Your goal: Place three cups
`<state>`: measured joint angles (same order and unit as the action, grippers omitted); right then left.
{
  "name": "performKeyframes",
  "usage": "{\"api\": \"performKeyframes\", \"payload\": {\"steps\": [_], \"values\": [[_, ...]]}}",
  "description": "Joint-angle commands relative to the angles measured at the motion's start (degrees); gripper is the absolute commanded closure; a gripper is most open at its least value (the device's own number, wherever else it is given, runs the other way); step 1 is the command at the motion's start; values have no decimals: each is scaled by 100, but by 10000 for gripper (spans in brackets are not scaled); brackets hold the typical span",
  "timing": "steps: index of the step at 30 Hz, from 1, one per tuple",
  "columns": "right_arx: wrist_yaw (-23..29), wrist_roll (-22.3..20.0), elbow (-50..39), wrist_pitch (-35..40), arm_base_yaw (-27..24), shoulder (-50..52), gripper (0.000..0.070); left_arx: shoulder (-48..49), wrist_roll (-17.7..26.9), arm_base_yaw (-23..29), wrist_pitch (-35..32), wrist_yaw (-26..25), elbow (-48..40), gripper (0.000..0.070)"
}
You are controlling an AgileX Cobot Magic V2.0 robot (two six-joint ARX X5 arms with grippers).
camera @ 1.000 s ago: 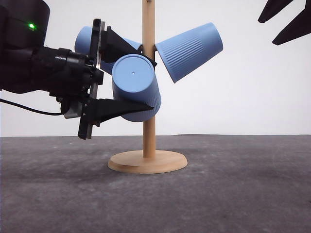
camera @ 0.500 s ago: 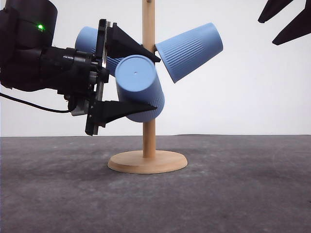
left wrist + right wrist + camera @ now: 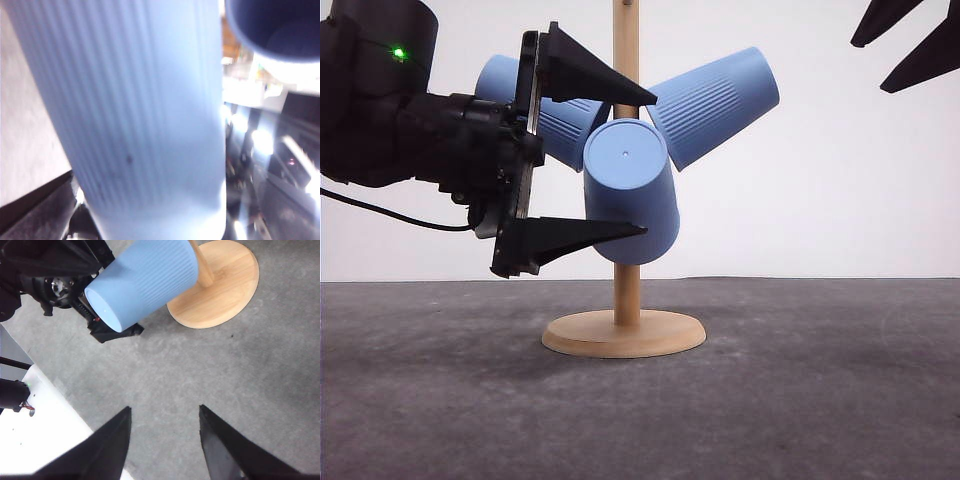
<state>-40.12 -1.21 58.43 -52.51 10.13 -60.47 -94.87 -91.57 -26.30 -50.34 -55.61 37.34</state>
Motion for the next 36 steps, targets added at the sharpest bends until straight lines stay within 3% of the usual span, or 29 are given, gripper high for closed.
{"api": "performKeyframes", "payload": {"steps": [1, 14, 21, 29, 36], "values": [[-2, 37, 68, 11, 24, -48, 427, 47, -181, -3, -224, -232, 50, 20], [0, 41, 68, 11, 24, -48, 427, 967, -539, -439, -319, -852, 48, 34], [-2, 59, 68, 3, 24, -48, 427, 1995, -250, -700, 194, -812, 46, 244], [146, 57, 68, 14, 24, -48, 428, 3469, 1626, -397, 2282, -259, 46, 681], [1213, -233, 68, 53, 24, -44, 428, 4627, 3908, 499, 4484, 993, 48, 699]]}}
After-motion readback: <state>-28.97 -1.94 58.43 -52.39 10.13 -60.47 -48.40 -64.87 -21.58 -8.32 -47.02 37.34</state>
